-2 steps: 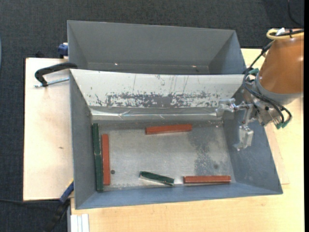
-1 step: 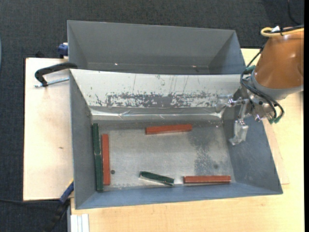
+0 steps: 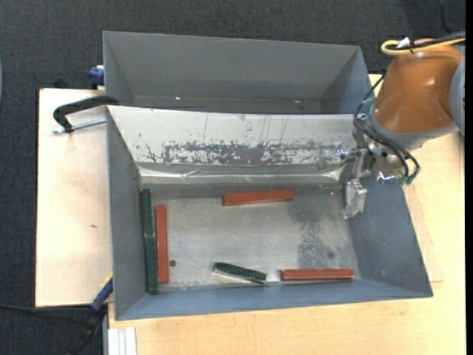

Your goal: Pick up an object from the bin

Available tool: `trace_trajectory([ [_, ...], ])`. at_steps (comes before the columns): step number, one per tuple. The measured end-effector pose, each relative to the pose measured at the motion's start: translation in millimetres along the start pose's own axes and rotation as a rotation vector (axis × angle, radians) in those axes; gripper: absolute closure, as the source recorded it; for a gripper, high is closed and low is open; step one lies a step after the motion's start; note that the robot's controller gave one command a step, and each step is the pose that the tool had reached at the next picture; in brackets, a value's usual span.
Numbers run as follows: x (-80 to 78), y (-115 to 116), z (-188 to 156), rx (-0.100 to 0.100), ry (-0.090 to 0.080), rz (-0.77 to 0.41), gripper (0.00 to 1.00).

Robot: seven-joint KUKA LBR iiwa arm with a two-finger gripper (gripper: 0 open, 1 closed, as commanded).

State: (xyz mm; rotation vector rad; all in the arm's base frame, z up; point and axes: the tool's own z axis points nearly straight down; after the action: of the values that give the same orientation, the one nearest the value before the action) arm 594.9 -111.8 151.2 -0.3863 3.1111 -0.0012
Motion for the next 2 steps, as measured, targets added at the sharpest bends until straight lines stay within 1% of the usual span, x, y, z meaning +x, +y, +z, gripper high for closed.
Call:
trace_trajectory([
  [1,-8.6,28,13,-0.002,0.003,-0.067,0.00],
  [2,-6.3,42,34,-0.002,0.004,0.117,0.00],
])
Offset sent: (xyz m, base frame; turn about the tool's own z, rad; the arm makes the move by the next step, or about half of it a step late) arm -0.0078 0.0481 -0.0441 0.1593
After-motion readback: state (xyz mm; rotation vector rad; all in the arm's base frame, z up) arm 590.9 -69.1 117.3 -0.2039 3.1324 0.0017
